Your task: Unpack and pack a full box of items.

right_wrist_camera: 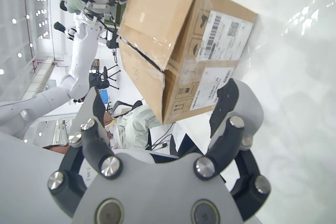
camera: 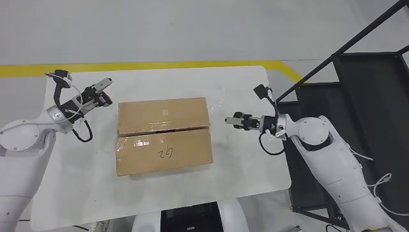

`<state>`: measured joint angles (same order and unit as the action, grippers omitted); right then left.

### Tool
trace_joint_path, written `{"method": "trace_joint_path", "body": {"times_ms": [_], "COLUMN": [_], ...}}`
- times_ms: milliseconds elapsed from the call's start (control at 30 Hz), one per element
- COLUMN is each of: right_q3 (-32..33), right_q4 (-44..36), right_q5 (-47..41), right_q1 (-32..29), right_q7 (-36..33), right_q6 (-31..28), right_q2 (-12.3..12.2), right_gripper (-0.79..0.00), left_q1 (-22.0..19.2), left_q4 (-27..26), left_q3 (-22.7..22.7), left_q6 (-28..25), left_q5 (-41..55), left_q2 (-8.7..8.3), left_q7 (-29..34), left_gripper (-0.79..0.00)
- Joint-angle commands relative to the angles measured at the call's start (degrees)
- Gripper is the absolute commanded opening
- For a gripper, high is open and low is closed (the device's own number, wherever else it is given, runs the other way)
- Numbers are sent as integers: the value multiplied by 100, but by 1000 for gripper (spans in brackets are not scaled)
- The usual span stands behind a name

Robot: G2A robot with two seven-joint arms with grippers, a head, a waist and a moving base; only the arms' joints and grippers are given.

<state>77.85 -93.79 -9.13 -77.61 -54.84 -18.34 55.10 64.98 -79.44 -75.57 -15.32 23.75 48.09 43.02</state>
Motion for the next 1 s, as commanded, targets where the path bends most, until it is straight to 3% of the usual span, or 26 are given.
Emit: {"method": "trace_joint_path", "body": {"times_ms": [0,167,300,600,967], "right_q3": [43,10,-143,-368,-362], "right_q4": [58,271,376,563,563], "right_q5": [-194,-410,-573,-217,-262], "right_q1": [21,173,302,460,461], "right_q7": [136,527,372,-533,-560], "right_q6": [-226,-812,-1027,-907,-880], "right_q2": [11,60,89,49,46], "right_gripper": [0,0,0,0,0], "left_q1": [37,93,6,-119,-119], "left_q4": [-40,-249,-257,-74,-74], "left_q3": [-77,-57,97,377,377], "left_q6": [-134,-291,-405,-651,-651], "left_q5": [5,109,104,142,142], "left_q2": [13,69,134,257,257], "left_q7": [-275,-481,-529,-565,-565], "left_gripper": [0,0,0,0,0]}}
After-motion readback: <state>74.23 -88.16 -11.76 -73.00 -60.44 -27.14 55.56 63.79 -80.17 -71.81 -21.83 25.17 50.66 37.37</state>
